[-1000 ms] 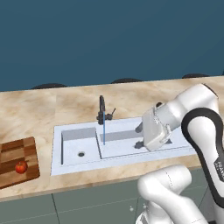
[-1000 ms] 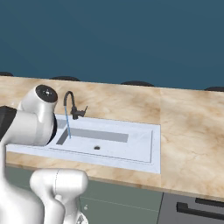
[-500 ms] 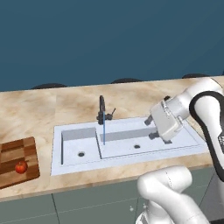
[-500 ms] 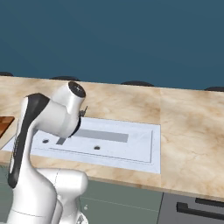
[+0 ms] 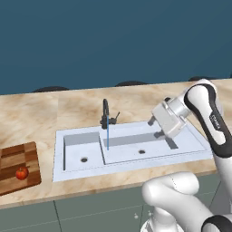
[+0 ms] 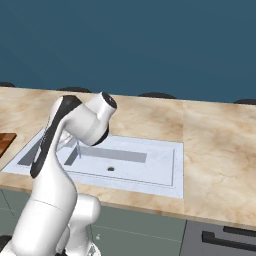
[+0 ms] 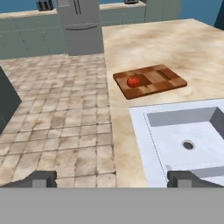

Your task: Pick the apple from the sink and place it on the cutting board to airdry. Then turn off the sink faucet.

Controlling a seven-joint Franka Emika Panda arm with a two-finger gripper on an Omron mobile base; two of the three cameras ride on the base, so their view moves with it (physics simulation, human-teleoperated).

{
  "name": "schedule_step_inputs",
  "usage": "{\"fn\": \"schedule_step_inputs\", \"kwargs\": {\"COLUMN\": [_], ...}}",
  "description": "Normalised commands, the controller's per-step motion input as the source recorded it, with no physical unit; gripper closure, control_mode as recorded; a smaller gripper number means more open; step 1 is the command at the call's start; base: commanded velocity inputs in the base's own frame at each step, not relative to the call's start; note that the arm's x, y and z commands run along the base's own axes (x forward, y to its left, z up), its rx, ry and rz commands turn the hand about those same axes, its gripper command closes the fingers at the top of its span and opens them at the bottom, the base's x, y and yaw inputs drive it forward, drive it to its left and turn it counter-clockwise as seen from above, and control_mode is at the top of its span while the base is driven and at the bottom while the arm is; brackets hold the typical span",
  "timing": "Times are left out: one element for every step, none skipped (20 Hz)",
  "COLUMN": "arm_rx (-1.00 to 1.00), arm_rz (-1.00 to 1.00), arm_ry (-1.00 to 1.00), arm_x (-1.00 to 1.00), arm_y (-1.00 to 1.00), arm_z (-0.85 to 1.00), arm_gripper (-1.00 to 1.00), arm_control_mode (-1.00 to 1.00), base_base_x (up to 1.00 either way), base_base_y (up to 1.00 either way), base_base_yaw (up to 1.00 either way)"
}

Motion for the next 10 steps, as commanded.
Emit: {"fn": "schedule_step_inputs", "kwargs": {"arm_rx": [0.0,0.0,0.0,0.0,0.01,0.02,0.01,0.0,0.0,0.0], "arm_rz": [0.0,0.0,0.0,0.0,0.0,0.0,0.0,0.0,0.01,0.0], "arm_ry": [0.0,0.0,0.0,0.0,0.0,0.0,0.0,0.0,0.0,0.0], "arm_x": [0.68,0.8,0.81,0.85,0.85,0.82,0.73,0.61,0.49,0.43], "arm_y": [-0.05,-0.1,-0.13,-0.22,-0.25,-0.28,-0.3,-0.28,-0.25,-0.21], "arm_z": [-0.34,-0.35,-0.34,-0.28,-0.24,-0.22,-0.16,-0.09,-0.03,0.0], "arm_gripper": [-1.0,-1.0,-1.0,-1.0,-1.0,-1.0,-1.0,-1.0,-1.0,-1.0], "arm_control_mode": [-1.0,-1.0,-1.0,-1.0,-1.0,-1.0,-1.0,-1.0,-1.0,-1.0], "base_base_x": [0.0,0.0,0.0,0.0,0.0,0.0,0.0,0.0,0.0,0.0], "base_base_y": [0.0,0.0,0.0,0.0,0.0,0.0,0.0,0.0,0.0,0.0], "base_base_yaw": [0.0,0.0,0.0,0.0,0.0,0.0,0.0,0.0,0.0,0.0]}}
